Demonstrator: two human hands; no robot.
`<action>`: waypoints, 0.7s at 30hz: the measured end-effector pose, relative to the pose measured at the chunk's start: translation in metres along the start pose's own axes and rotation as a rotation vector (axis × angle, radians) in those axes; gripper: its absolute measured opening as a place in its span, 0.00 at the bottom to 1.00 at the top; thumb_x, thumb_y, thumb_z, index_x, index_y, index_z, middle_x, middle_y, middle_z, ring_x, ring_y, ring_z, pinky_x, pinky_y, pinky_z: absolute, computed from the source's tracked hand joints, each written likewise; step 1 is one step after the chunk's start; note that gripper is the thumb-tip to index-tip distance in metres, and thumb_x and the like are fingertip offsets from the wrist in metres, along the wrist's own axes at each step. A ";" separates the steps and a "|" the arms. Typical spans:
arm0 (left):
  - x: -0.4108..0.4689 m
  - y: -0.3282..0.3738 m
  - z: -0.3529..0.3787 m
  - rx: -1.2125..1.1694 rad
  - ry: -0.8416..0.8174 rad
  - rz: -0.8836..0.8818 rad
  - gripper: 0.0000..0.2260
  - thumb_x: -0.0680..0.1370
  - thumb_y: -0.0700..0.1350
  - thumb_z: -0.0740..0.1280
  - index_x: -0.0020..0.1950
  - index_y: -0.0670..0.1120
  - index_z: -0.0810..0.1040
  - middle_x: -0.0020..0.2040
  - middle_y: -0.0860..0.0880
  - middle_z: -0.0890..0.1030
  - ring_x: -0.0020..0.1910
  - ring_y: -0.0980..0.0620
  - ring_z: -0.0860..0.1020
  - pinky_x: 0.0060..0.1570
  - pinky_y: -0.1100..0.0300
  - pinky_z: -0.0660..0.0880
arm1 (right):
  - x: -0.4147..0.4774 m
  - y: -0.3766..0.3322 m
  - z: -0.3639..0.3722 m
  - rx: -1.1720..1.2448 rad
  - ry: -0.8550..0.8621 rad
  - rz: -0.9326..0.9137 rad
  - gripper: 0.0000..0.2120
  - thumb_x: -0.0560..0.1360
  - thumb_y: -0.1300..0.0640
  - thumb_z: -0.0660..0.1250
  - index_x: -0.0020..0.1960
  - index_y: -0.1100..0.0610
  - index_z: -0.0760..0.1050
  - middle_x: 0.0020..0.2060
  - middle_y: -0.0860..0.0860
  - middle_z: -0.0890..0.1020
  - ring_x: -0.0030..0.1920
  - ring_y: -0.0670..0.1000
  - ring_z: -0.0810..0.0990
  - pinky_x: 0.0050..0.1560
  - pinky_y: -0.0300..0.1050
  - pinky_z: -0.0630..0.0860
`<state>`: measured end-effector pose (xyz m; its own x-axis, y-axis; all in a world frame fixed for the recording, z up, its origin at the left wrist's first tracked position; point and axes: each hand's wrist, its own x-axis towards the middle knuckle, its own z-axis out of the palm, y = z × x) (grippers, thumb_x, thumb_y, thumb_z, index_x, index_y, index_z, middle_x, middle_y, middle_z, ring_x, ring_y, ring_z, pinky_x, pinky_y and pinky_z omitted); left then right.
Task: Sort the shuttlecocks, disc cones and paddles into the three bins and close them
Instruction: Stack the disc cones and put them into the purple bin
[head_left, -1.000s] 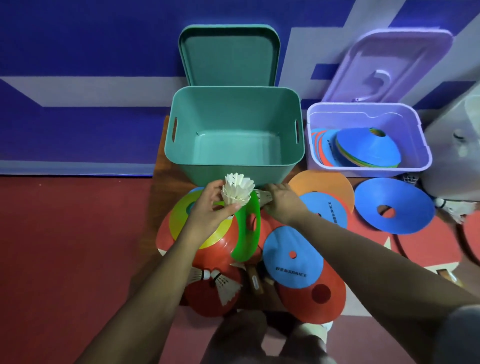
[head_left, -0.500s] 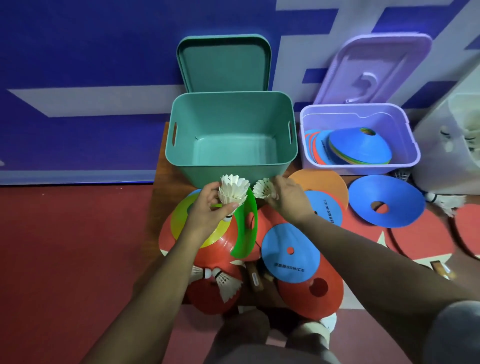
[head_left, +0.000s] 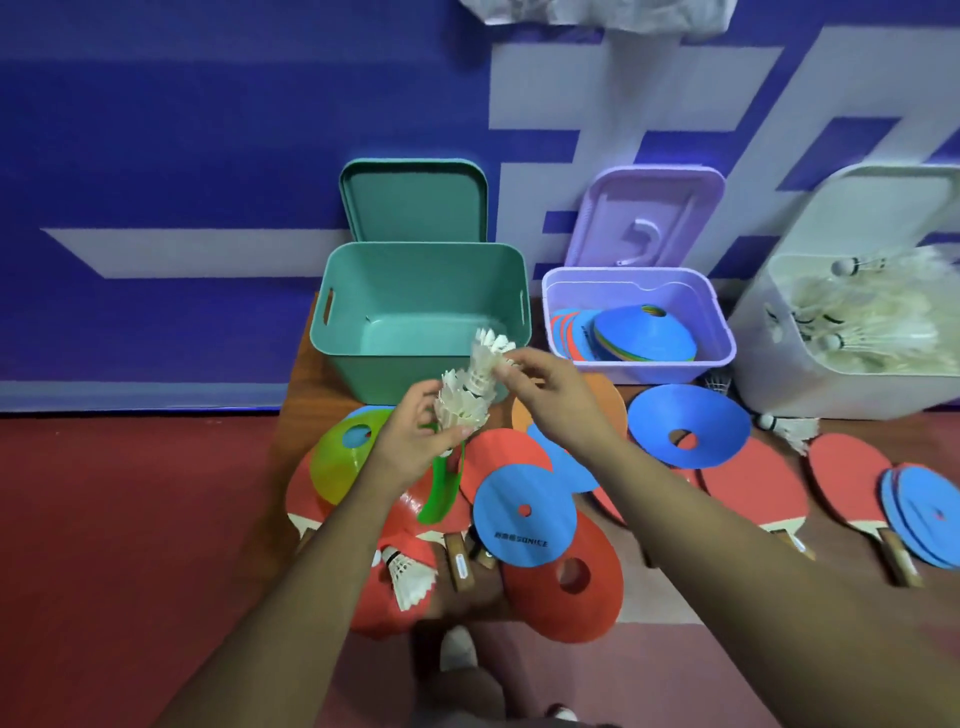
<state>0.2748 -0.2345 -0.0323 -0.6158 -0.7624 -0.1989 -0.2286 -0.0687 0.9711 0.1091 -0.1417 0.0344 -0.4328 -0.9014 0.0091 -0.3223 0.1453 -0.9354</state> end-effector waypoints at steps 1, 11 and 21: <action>-0.007 0.002 0.002 -0.004 0.009 0.010 0.24 0.70 0.34 0.75 0.61 0.50 0.71 0.53 0.51 0.80 0.52 0.54 0.79 0.49 0.60 0.78 | -0.004 0.005 0.002 -0.046 -0.041 -0.012 0.06 0.79 0.58 0.65 0.46 0.55 0.80 0.35 0.44 0.80 0.37 0.40 0.76 0.41 0.36 0.71; -0.108 -0.016 0.003 -0.102 0.220 -0.038 0.24 0.68 0.39 0.76 0.61 0.48 0.74 0.57 0.50 0.82 0.58 0.52 0.80 0.56 0.55 0.75 | -0.071 0.023 0.011 0.052 -0.111 -0.045 0.18 0.75 0.47 0.69 0.63 0.41 0.71 0.56 0.42 0.74 0.57 0.44 0.77 0.59 0.37 0.73; -0.162 -0.054 -0.055 -0.193 0.341 -0.085 0.21 0.71 0.31 0.72 0.59 0.50 0.75 0.57 0.47 0.82 0.58 0.49 0.79 0.50 0.58 0.78 | -0.135 0.090 0.101 -0.320 -0.383 0.253 0.12 0.73 0.46 0.67 0.47 0.54 0.71 0.44 0.55 0.77 0.44 0.53 0.75 0.44 0.45 0.70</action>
<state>0.4281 -0.1426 -0.0456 -0.3074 -0.9166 -0.2558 -0.1015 -0.2357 0.9665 0.2236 -0.0486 -0.0868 -0.2122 -0.8973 -0.3872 -0.5137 0.4394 -0.7369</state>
